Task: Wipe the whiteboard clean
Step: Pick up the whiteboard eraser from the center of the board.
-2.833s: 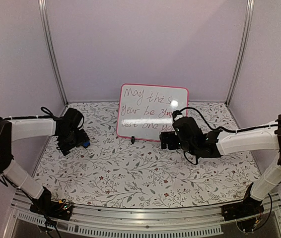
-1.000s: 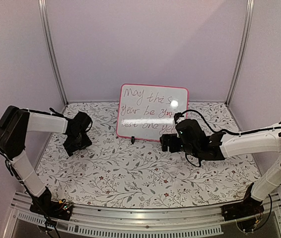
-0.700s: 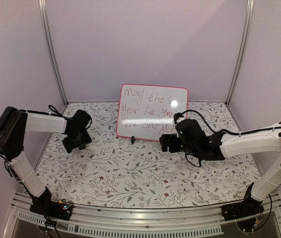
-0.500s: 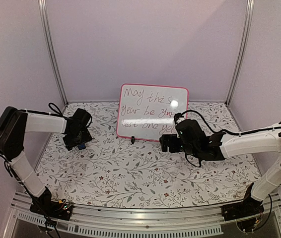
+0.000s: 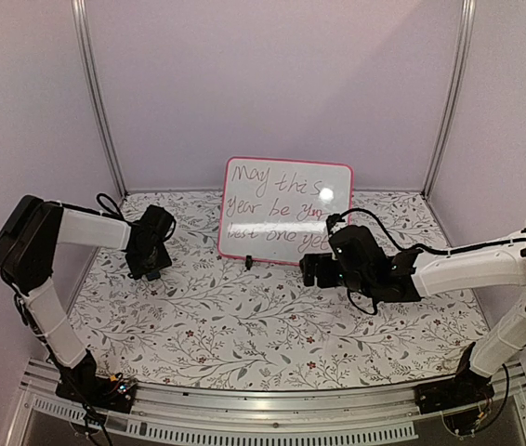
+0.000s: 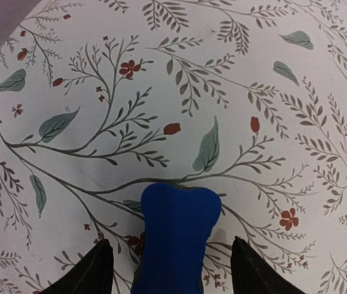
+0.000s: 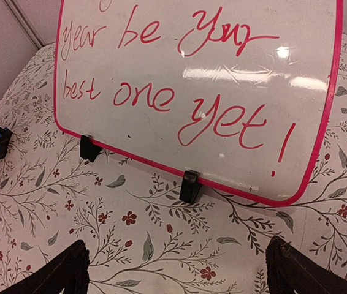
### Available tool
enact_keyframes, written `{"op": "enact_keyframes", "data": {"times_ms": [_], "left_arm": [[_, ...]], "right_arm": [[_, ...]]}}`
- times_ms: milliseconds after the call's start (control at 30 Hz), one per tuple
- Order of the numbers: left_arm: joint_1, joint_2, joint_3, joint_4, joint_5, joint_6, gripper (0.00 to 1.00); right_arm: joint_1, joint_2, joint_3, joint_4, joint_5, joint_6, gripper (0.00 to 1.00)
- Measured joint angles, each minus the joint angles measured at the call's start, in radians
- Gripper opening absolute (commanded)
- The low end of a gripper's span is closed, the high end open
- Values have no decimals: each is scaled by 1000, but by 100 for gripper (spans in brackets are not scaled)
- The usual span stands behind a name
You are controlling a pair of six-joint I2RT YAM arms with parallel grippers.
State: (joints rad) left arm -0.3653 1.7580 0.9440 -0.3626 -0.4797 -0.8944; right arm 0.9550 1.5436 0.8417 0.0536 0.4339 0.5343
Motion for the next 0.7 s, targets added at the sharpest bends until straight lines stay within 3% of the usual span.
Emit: {"op": "enact_keyframes", "data": {"times_ms": [700], "left_arm": [[24,38,0,37,14,10,48]], "right_arm": [[0,0,3,0,0,-1,99]]}}
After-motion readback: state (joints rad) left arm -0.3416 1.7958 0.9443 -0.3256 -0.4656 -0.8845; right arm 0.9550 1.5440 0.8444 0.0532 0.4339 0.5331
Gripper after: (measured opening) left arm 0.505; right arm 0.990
